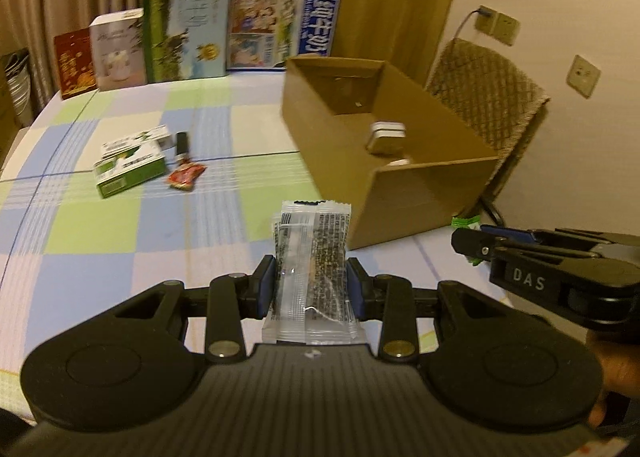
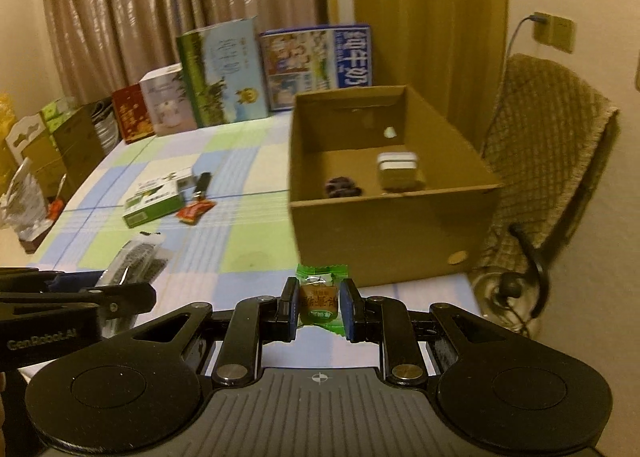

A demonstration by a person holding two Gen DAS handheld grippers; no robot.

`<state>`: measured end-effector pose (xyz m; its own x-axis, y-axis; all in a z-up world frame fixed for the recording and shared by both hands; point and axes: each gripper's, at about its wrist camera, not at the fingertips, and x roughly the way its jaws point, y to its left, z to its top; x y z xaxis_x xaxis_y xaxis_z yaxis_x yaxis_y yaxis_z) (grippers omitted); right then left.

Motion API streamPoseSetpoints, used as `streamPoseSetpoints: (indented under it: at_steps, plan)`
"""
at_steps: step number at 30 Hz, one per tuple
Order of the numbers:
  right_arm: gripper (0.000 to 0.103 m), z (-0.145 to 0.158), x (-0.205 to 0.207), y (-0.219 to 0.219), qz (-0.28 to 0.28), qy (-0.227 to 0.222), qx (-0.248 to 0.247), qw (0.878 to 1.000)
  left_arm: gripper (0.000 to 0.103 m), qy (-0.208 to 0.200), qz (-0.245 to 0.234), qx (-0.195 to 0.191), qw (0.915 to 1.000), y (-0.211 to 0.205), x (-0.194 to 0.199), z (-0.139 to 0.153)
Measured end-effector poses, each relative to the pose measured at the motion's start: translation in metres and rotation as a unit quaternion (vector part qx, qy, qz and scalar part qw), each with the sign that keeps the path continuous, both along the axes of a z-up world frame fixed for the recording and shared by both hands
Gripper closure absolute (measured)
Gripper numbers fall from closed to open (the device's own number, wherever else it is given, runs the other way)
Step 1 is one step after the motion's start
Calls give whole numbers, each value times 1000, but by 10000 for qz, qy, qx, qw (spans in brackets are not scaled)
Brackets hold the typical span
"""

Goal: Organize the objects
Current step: 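Lift both held items off the table toward the cardboard box, then carry both held items over the open cardboard box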

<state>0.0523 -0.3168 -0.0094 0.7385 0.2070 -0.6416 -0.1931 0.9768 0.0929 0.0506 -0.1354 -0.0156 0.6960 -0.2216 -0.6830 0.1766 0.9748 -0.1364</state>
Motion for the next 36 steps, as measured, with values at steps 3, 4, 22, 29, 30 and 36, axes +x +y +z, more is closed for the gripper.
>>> streamPoseSetpoints:
  at_steps: [3, 4, 22, 29, 30, 36]
  plan:
    - [85, 4, 1, -10, -75, -22, 46, 10000, 72, -27, -78, 17, 10000, -10, 2, 3]
    - [85, 5, 0, -13, -98, -34, 57, 9999, 72, -26, -105, 23, 9999, -13, 3, 4]
    - [85, 9, 8, -43, -292, -93, 225, 9993, 72, -36, -378, 114, 9992, -44, 14, 8]
    - [85, 10, 11, -49, -351, -97, 248, 9990, 72, -12, -439, 91, 9990, -53, 22, 8]
    - [85, 10, 11, -51, -368, -103, 251, 9990, 72, -11, -445, 90, 9990, -54, 23, 8]
    - [85, 12, 12, -56, -426, -110, 260, 9987, 71, -8, -511, 69, 9987, -61, 26, 8]
